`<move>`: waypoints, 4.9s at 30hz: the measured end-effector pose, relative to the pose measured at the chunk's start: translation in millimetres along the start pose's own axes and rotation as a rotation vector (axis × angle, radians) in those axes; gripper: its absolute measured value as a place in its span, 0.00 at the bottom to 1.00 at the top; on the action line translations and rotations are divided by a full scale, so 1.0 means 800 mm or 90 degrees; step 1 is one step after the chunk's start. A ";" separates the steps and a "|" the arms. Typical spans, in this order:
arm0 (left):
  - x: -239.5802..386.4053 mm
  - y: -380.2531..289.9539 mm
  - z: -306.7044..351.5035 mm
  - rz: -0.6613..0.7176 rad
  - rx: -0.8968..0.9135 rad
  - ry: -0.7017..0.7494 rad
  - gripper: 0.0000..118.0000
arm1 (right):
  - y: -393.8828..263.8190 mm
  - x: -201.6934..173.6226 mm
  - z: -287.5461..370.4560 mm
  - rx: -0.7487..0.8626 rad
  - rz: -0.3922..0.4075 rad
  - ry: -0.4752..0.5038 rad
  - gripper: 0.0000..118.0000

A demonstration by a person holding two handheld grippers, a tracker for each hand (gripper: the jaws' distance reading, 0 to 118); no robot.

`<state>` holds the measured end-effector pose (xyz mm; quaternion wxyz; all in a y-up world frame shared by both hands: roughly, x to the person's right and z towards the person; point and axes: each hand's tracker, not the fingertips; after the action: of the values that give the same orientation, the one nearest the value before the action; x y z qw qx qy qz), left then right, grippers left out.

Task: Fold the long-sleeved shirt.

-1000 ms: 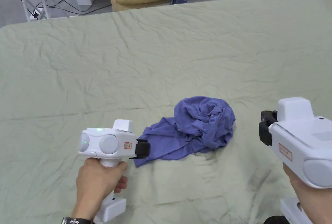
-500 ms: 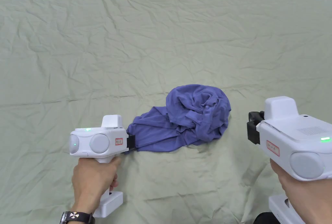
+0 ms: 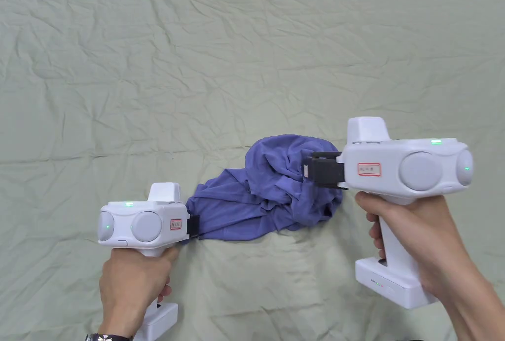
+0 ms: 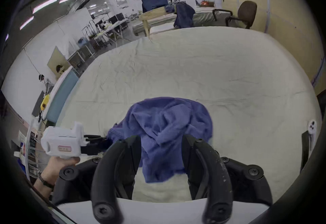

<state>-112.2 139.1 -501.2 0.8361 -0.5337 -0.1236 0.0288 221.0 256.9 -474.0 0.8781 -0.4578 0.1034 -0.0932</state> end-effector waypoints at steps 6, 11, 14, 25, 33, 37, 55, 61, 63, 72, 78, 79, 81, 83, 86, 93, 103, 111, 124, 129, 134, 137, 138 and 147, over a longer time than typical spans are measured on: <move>-0.003 0.000 -0.001 0.013 0.000 -0.006 0.04 | -0.018 -0.004 -0.047 -0.075 -0.004 -0.055 0.32; 0.000 0.000 0.001 -0.002 0.008 0.001 0.04 | -0.022 0.001 -0.036 -0.052 -0.015 -0.075 0.10; 0.004 -0.001 0.028 -0.002 0.065 0.007 0.03 | -0.023 -0.001 -0.007 0.003 0.020 -0.055 0.08; 0.008 0.063 0.255 -0.052 0.292 0.029 0.03 | 0.031 -0.054 0.184 0.218 0.134 -0.097 0.08; -0.001 0.118 0.469 -0.102 0.452 0.059 0.03 | 0.079 -0.119 0.342 0.356 0.231 -0.125 0.08; -0.008 0.148 0.575 -0.112 0.515 0.059 0.03 | 0.105 -0.148 0.409 0.407 0.244 -0.125 0.08; -0.023 0.233 0.860 -0.098 0.657 0.154 0.03 | 0.250 -0.223 0.683 0.595 0.220 -0.149 0.08; -0.039 0.251 0.869 -0.066 0.665 0.137 0.03 | 0.269 -0.215 0.689 0.588 0.213 -0.168 0.08; -0.044 0.256 0.866 -0.065 0.666 0.142 0.03 | 0.275 -0.211 0.685 0.590 0.203 -0.169 0.08; -0.052 0.298 0.829 -0.071 0.664 0.149 0.03 | 0.327 -0.210 0.630 0.574 0.220 -0.195 0.08; -0.062 0.343 0.785 -0.072 0.657 0.144 0.03 | 0.372 -0.198 0.577 0.559 0.207 -0.188 0.08; -0.064 0.351 0.777 -0.070 0.656 0.145 0.03 | 0.380 -0.195 0.567 0.556 0.203 -0.188 0.08; -0.070 0.367 0.762 -0.065 0.654 0.142 0.03 | 0.395 -0.190 0.546 0.552 0.202 -0.194 0.08; -0.077 0.384 0.744 -0.062 0.652 0.144 0.03 | 0.412 -0.184 0.524 0.549 0.199 -0.202 0.08; -0.084 0.407 0.715 -0.052 0.644 0.146 0.03 | 0.436 -0.175 0.490 0.538 0.205 -0.210 0.08; -0.100 0.455 0.635 -0.035 0.613 0.127 0.03 | 0.477 -0.151 0.406 0.510 0.203 -0.210 0.08; -0.111 0.475 0.484 -0.033 0.525 0.123 0.03 | 0.466 -0.094 0.254 0.399 0.196 -0.215 0.08; -0.110 0.440 0.375 -0.026 0.446 0.093 0.03 | 0.403 -0.053 0.146 0.297 0.175 -0.197 0.08; -0.145 0.279 0.370 -0.012 0.384 0.092 0.03 | 0.210 -0.062 0.159 0.228 0.169 -0.162 0.08; -0.172 0.198 0.366 0.009 0.338 0.103 0.03 | 0.108 -0.090 0.162 0.187 0.153 -0.135 0.08; -0.208 0.111 0.361 0.046 0.315 0.107 0.03 | 0.013 -0.105 0.143 0.136 0.134 -0.110 0.08; -0.231 0.066 0.356 0.054 0.292 0.122 0.03 | -0.040 -0.121 0.133 0.117 0.134 -0.101 0.08; -0.238 0.052 0.353 0.063 0.291 0.125 0.03 | -0.055 -0.126 0.130 0.109 0.135 -0.094 0.08; -0.295 -0.030 0.268 0.108 0.181 0.145 0.03 | -0.161 -0.148 0.056 0.019 0.133 -0.081 0.08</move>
<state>-393.6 275.7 -435.3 0.9060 -0.4189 0.0223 0.0555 110.7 250.0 -331.6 0.8947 -0.4362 0.0931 0.0261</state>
